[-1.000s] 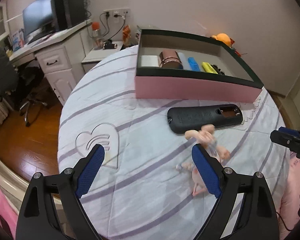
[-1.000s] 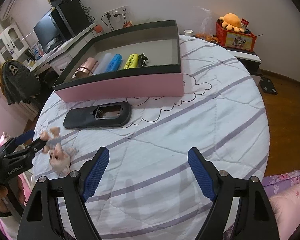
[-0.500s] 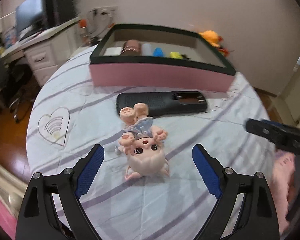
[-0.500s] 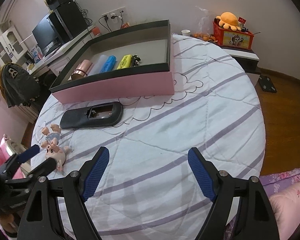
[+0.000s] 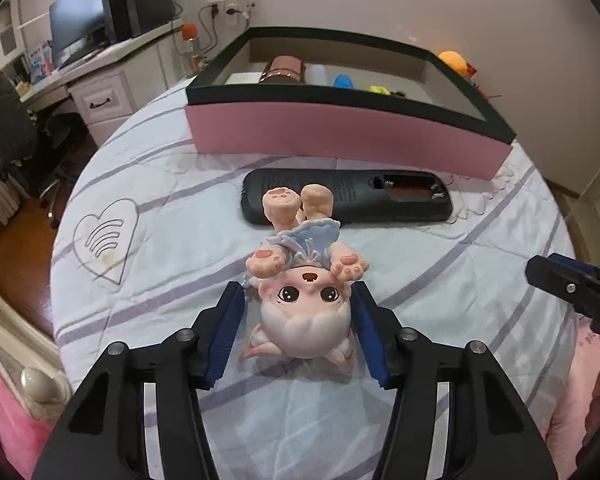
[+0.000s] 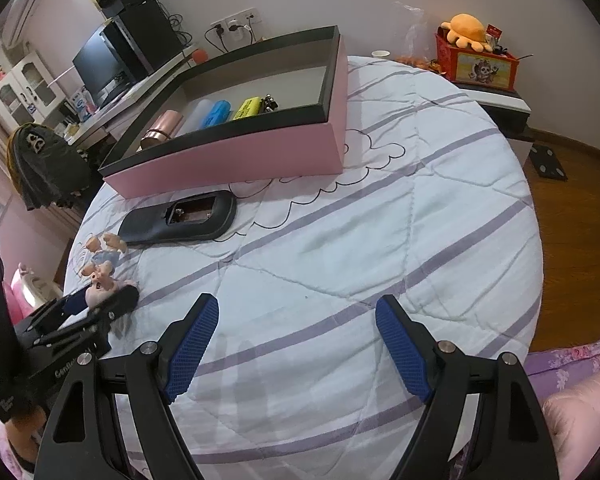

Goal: Organize rigid objects
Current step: 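Grasp the pink doll figurine by its body with the left gripper, then carry the doll into the pink box beside the copper can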

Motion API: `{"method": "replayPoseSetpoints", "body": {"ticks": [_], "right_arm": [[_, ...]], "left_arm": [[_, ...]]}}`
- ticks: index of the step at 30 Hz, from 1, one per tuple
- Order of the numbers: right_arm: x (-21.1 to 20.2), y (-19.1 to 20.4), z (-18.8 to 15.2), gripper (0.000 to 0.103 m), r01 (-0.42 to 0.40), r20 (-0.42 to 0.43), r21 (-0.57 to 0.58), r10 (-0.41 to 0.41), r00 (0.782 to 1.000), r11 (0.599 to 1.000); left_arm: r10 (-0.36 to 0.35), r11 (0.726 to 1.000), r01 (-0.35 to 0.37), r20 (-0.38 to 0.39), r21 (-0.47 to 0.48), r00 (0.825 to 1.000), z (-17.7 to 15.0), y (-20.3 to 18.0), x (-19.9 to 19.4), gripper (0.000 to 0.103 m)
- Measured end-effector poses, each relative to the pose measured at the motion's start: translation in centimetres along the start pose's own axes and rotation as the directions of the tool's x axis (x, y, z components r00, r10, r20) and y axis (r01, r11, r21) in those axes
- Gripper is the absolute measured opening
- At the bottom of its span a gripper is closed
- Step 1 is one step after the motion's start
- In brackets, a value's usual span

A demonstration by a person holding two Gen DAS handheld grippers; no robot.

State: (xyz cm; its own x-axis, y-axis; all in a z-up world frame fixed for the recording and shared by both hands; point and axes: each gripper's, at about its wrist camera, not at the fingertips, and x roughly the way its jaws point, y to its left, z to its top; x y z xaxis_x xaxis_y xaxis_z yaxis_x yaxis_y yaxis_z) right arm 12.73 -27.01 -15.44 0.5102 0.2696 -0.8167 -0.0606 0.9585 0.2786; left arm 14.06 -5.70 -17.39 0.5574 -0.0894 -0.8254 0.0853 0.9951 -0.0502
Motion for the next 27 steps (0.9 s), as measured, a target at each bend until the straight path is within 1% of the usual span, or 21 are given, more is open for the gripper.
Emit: {"method": "replayPoseSetpoints", "body": {"ticks": [1, 2, 3, 6, 8, 11, 16, 22, 27], "right_arm": [[0.1, 0.0, 0.0, 0.082, -0.003, -0.001, -0.001, 0.003, 1.0, 1.0], [0.1, 0.0, 0.1, 0.082, -0.006, -0.003, -0.003, 0.005, 1.0, 1.0], [0.2, 0.0, 0.1, 0.082, -0.008, -0.003, -0.006, 0.008, 1.0, 1.0], [0.2, 0.1, 0.0, 0.082, -0.015, -0.004, -0.009, 0.015, 1.0, 1.0], [0.2, 0.0, 0.0, 0.082, -0.015, -0.003, -0.007, 0.015, 1.0, 1.0], [0.1, 0.0, -0.1, 0.082, -0.013, -0.003, -0.004, 0.013, 1.0, 1.0], [-0.3, 0.1, -0.1, 0.082, -0.011, 0.005, -0.005, 0.011, 1.0, 1.0], [-1.4, 1.1, 0.5, 0.082, -0.011, 0.037, -0.019, 0.012, 0.999, 1.0], [-1.9, 2.1, 1.5, 0.082, -0.012, 0.057, -0.04, 0.015, 0.998, 0.999]], "left_arm": [[0.0, 1.0, 0.0, 0.003, 0.007, 1.0, -0.1, 0.0, -0.1, 0.053], [-0.01, 1.0, 0.01, 0.007, 0.011, 1.0, -0.1, 0.2, -0.4, 0.048], [-0.02, 1.0, 0.02, 0.013, 0.01, 1.0, -0.2, 0.2, -0.6, 0.047], [-0.025, 0.999, 0.024, 0.011, 0.028, 1.0, -0.1, -0.1, -0.7, 0.047], [-0.046, 0.998, 0.046, 0.005, 0.032, 0.999, -0.2, -0.1, -0.7, 0.047], [-0.057, 0.998, 0.057, 0.006, 0.042, 0.998, -0.3, -0.2, -1.0, 0.047], [-0.091, 0.994, 0.089, 0.025, 0.062, 0.996, -0.2, -0.6, -2.6, 0.047], [-0.081, 0.994, 0.076, 0.069, 0.078, 0.994, 0.6, -0.4, -4.6, 0.047], [-0.071, 0.994, 0.061, 0.106, 0.089, 0.992, 2.0, -0.1, -6.1, 0.047]]}}
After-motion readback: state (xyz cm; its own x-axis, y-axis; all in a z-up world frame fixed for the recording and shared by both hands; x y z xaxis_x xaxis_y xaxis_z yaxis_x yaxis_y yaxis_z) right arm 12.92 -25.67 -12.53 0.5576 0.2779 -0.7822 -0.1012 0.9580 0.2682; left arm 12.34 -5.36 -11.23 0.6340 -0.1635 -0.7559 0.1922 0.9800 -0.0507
